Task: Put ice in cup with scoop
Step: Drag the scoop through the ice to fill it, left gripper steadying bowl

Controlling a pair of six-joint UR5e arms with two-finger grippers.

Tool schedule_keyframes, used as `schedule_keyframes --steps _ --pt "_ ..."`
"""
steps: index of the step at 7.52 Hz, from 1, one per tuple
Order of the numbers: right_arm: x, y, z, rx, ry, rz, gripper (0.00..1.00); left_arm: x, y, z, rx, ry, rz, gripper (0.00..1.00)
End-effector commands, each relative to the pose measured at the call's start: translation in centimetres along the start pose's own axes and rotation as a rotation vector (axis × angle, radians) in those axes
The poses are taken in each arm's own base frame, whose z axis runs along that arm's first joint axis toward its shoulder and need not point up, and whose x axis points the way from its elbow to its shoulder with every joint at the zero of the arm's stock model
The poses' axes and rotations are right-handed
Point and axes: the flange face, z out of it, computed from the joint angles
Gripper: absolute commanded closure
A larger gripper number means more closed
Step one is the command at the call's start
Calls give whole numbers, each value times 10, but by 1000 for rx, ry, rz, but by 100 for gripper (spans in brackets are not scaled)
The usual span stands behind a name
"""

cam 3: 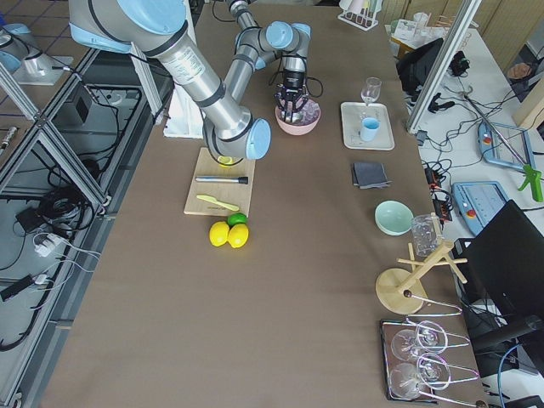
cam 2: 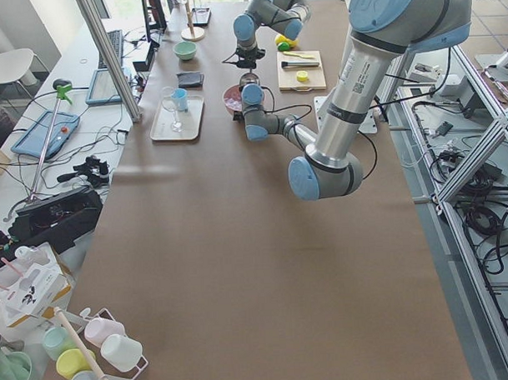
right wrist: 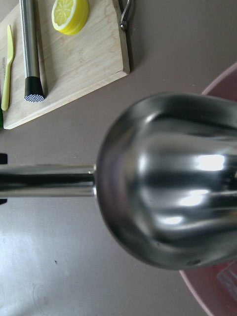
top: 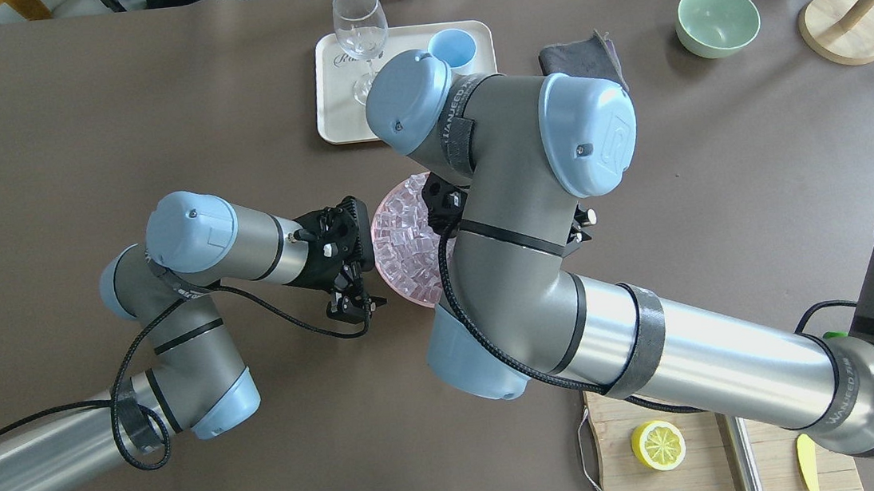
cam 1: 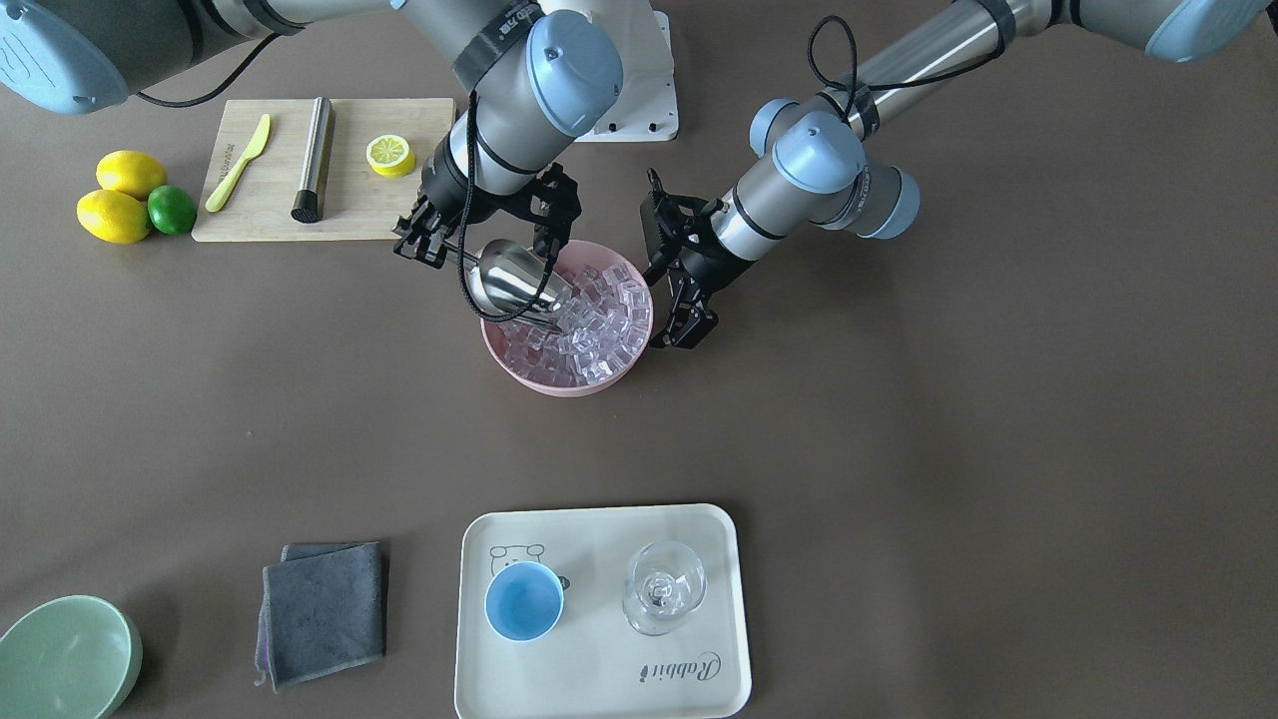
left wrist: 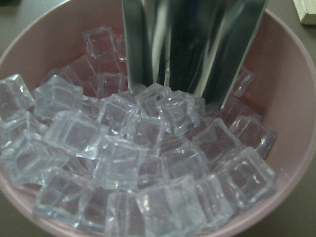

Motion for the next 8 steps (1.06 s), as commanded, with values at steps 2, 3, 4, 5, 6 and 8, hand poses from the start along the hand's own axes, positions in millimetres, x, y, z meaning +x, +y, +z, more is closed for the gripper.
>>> schedule_keyframes --steps 2,3,4,5,6,8 --pt "-3 9 25 126 53 -15 100 0 -1 -1 2 0 1 2" --pt "-4 13 34 158 59 13 100 0 -1 -1 2 0 1 2" --pt "-2 15 43 194 71 26 100 1 -1 0 1 1 1 2" --pt "-8 27 50 237 82 48 100 5 -5 2 5 7 3 2" --pt "-11 31 46 280 77 68 100 7 -8 4 7 5 5 2" --pt "-11 30 51 344 78 127 100 12 -13 7 12 11 8 2"
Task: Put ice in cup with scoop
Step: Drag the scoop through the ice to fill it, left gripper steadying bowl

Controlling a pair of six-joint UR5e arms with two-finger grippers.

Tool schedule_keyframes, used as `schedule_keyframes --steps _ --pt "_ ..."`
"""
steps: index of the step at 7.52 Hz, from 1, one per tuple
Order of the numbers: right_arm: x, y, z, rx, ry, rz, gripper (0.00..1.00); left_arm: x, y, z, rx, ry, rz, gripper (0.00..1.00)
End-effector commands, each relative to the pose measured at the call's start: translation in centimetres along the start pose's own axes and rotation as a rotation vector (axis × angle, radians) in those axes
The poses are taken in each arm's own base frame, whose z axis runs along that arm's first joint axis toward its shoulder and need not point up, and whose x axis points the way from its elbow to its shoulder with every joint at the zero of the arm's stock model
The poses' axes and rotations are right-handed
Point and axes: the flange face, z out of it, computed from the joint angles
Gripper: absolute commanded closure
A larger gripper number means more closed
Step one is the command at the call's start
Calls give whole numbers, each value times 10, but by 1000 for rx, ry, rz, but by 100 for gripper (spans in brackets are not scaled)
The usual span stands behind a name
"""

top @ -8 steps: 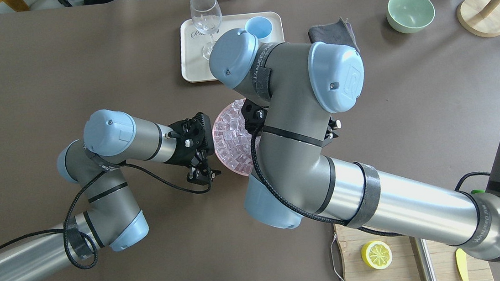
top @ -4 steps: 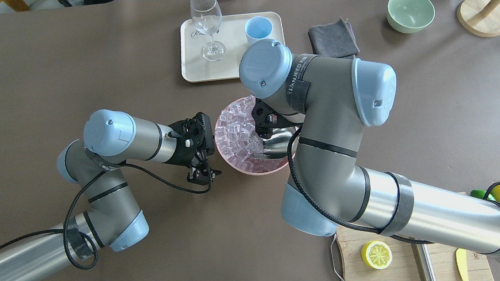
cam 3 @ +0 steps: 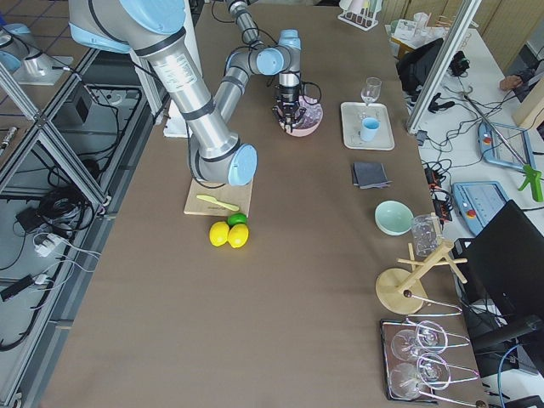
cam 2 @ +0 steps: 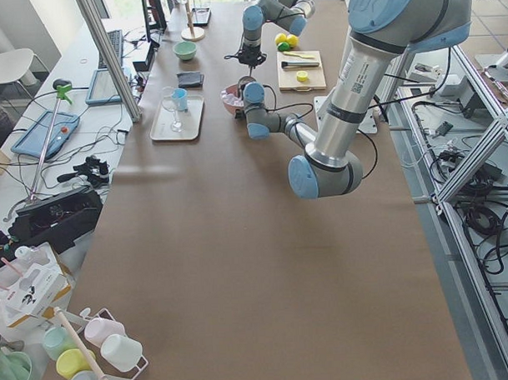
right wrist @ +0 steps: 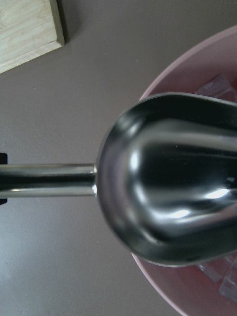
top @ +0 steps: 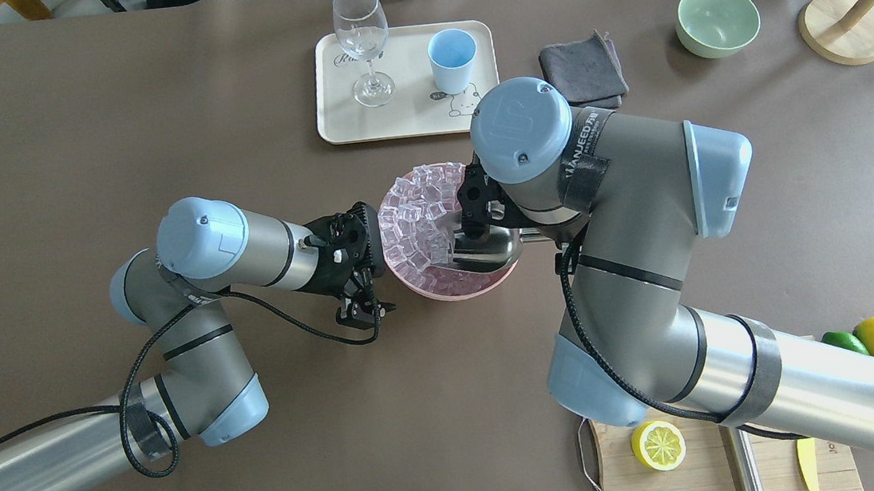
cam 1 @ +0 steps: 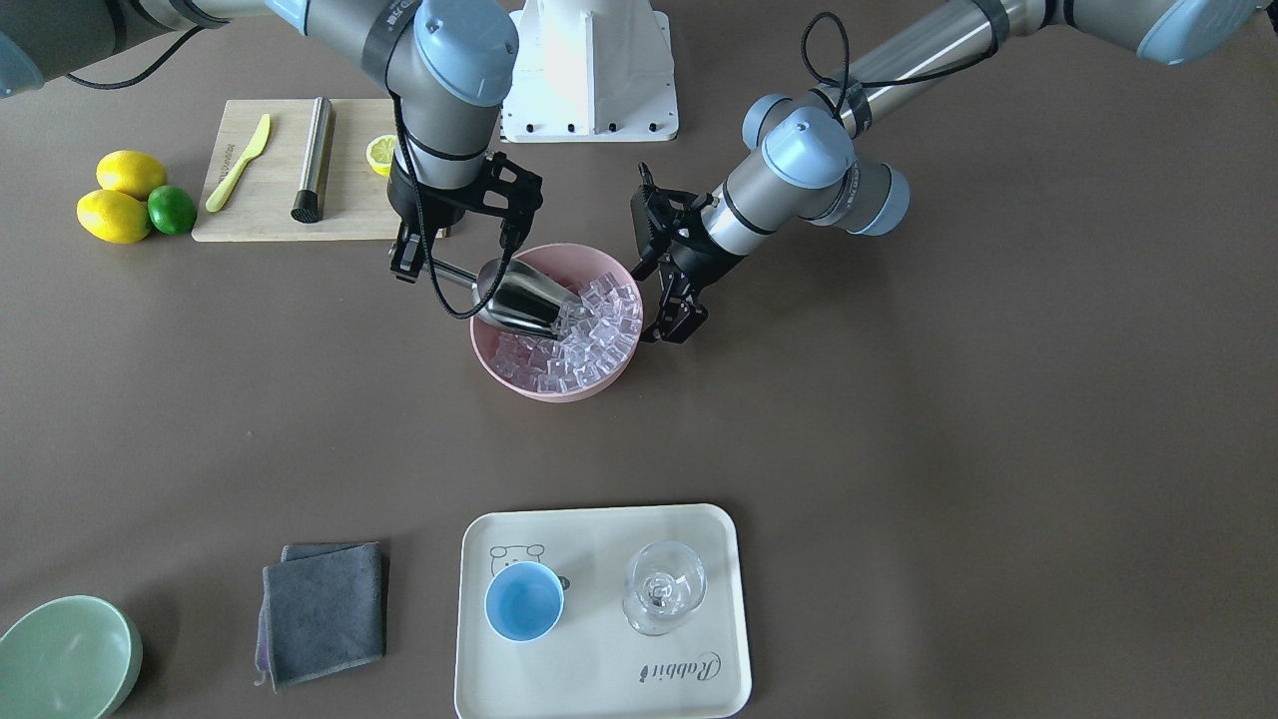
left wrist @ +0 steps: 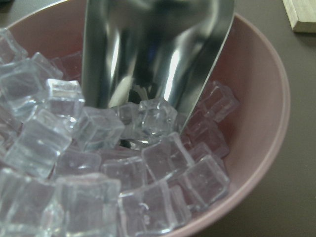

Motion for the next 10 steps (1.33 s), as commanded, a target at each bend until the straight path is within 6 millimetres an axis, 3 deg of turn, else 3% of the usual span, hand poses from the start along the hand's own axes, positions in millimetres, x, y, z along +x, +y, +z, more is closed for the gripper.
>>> schedule_keyframes --steps 1,2,4,10 --pt "-2 4 13 96 5 50 100 7 -6 5 4 8 4 2" --pt "-2 10 19 119 12 49 100 7 -7 5 6 8 5 2" --pt "-7 22 9 151 20 43 100 7 -7 5 6 8 5 2" --pt "-17 32 28 294 -61 149 100 6 -9 5 7 8 5 2"
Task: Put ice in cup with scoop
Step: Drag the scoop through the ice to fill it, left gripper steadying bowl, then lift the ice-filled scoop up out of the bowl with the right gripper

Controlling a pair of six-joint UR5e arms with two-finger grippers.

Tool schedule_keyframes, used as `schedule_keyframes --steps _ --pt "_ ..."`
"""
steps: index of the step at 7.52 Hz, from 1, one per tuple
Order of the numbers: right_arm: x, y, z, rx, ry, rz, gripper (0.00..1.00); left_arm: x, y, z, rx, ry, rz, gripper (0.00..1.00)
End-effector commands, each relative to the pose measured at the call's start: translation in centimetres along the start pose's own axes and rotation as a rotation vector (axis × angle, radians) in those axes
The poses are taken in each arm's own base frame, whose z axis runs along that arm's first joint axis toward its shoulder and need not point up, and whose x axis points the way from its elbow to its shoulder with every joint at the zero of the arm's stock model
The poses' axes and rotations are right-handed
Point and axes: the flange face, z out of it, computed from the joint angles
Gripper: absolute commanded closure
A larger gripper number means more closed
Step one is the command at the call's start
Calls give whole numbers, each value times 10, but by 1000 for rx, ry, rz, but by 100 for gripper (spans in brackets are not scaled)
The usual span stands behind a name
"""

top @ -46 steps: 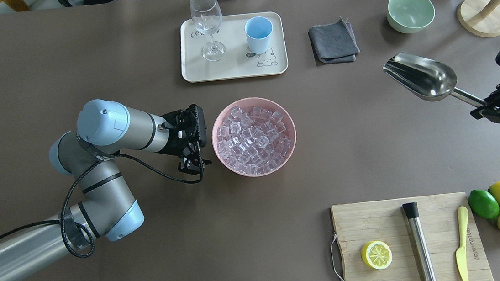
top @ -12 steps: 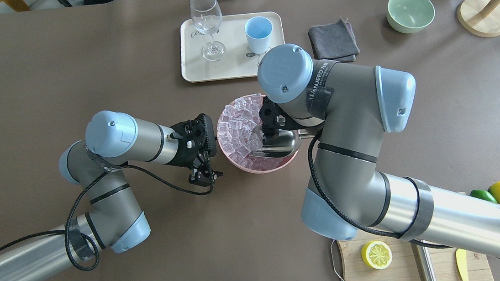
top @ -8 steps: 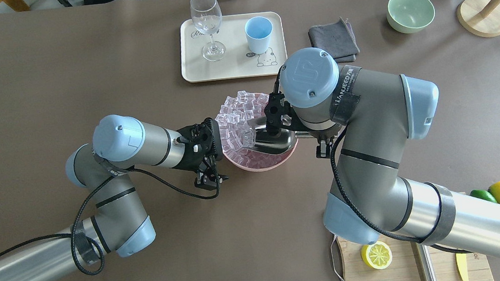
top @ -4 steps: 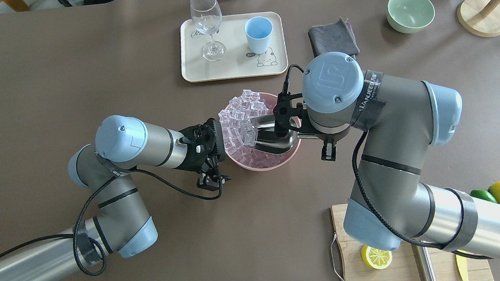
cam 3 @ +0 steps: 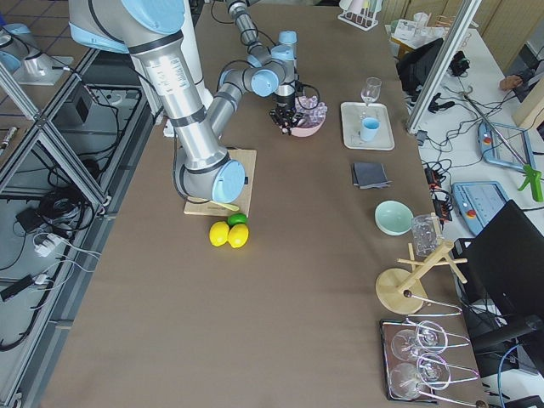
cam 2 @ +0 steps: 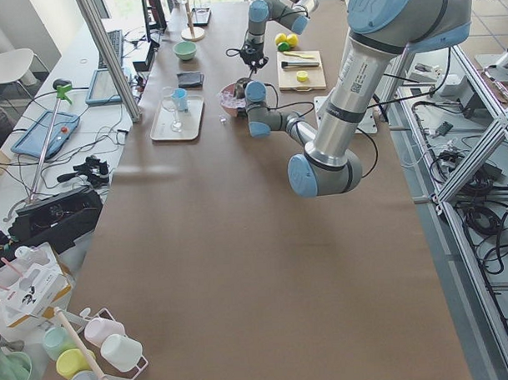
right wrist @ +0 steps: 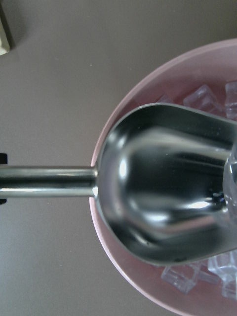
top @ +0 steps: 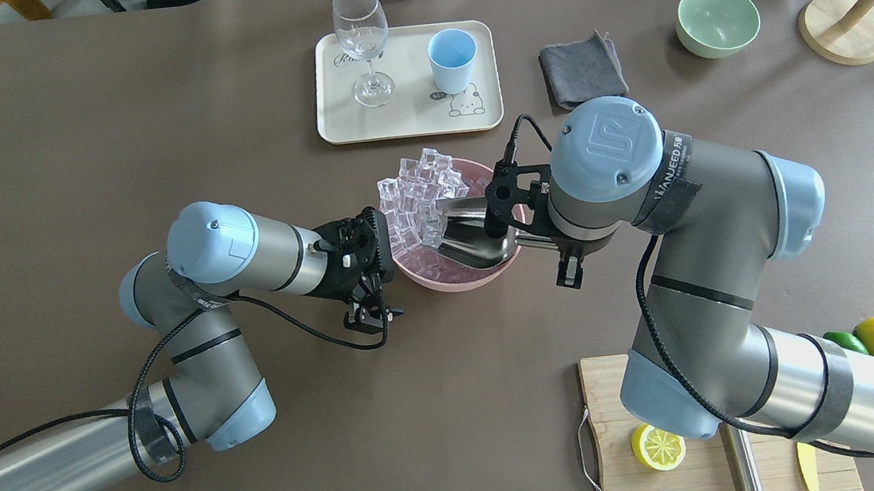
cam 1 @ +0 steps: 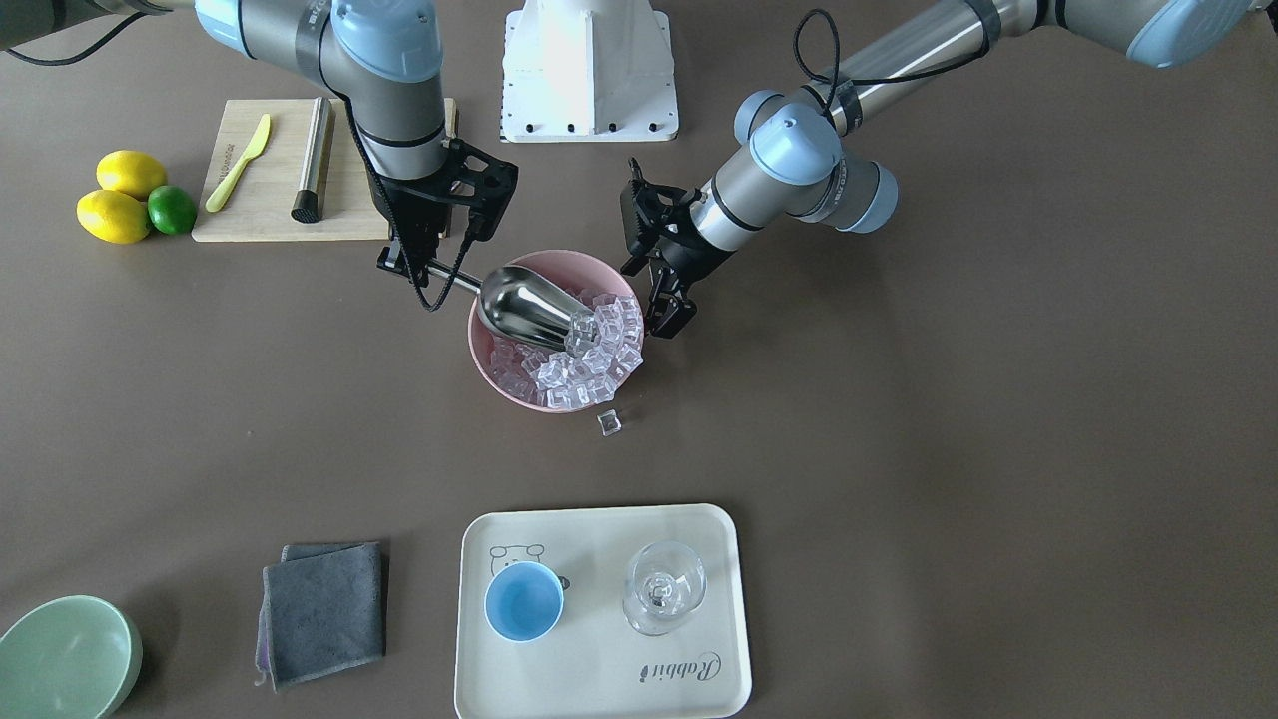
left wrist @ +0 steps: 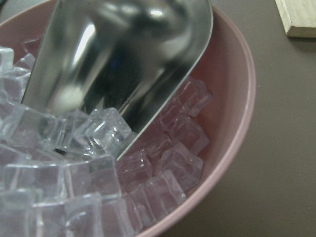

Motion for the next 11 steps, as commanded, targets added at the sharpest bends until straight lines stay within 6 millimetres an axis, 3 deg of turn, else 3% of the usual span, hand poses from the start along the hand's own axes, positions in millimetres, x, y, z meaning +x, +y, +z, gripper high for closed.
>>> schedule_keyframes --steps 1,2,4,7,9,11 --pt "-6 12 9 81 -71 48 100 -1 0 -1 0 -1 0 2" --pt "-8 14 5 100 -96 58 100 -1 0 -1 0 -1 0 2" --pt "11 25 -6 130 -146 109 100 -1 1 -1 1 -1 0 2" --pt "24 32 -16 174 -211 206 100 0 4 -1 0 0 1 2" --pt "26 45 -4 248 -225 234 100 0 4 -1 0 0 1 2" --pt "33 51 -10 284 -251 256 100 -1 5 -2 -1 -1 0 2"
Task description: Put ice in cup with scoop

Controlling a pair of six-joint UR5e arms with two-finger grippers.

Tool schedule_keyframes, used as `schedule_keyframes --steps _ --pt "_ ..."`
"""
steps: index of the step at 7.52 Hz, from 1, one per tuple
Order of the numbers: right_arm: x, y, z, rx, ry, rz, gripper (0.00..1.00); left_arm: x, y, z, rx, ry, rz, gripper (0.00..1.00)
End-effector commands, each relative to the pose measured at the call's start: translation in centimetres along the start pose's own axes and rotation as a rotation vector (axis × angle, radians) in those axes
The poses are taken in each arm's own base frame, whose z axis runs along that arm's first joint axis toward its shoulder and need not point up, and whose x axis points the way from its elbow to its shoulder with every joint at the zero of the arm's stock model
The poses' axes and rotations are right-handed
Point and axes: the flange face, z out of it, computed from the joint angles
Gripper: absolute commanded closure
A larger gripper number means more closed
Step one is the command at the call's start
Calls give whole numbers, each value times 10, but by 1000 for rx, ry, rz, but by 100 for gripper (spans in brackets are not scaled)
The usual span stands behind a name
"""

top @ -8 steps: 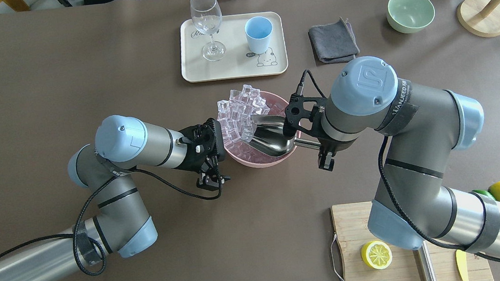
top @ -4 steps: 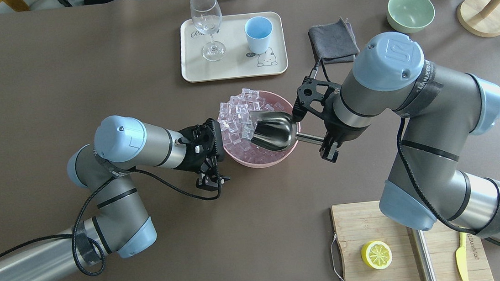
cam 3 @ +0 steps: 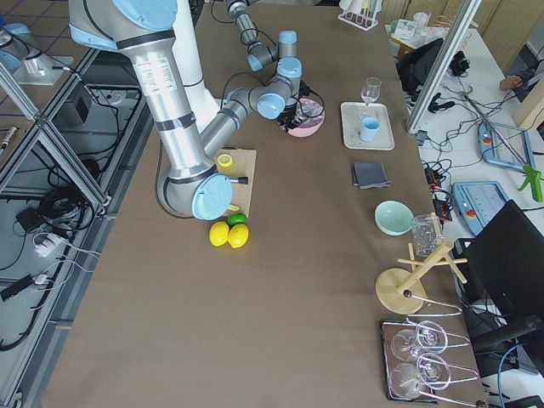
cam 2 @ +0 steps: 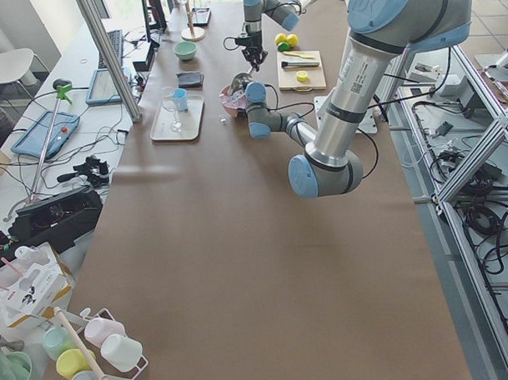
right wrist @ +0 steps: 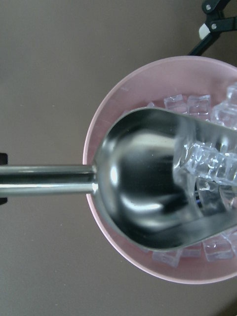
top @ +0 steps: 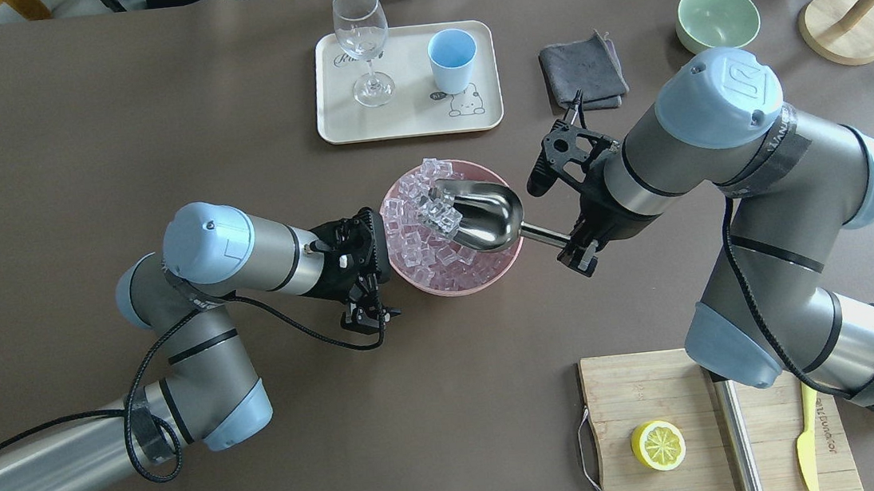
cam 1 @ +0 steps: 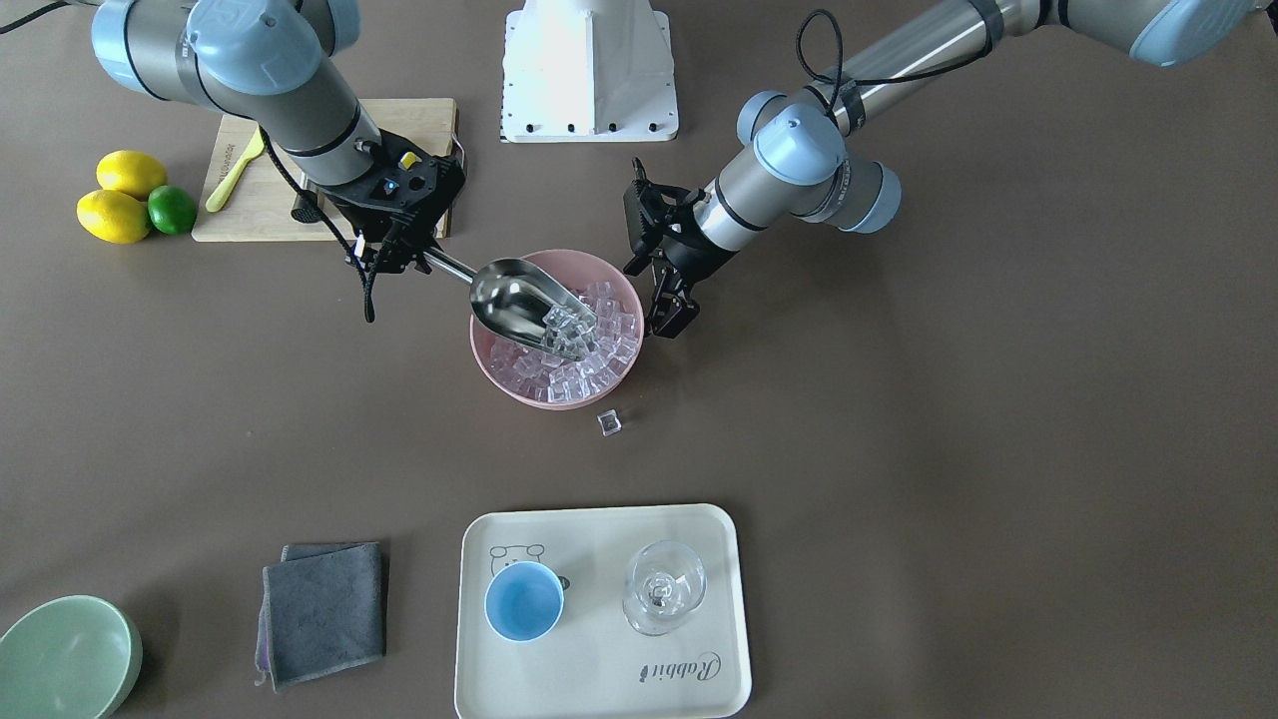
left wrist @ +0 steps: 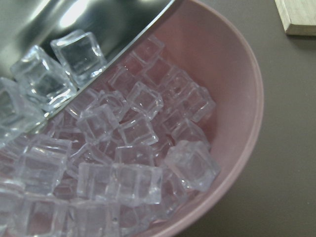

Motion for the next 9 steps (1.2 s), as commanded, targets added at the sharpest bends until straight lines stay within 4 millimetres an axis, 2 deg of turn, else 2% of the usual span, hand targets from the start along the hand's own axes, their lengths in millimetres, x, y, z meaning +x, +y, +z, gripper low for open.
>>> schedule_keyframes --steps 1,4,5,7,9 --pt "10 10 -9 63 -44 41 100 -3 9 -4 1 -5 0 2" --pt "21 11 -27 108 -60 80 100 -2 15 -5 5 -6 2 2" --pt "32 11 -38 124 -51 96 100 -2 15 -5 5 -6 2 2" --pt "61 12 -61 149 -18 147 100 -3 14 -5 5 -7 2 2" --pt "100 -15 -78 115 14 254 100 -4 7 -14 15 -14 1 2"
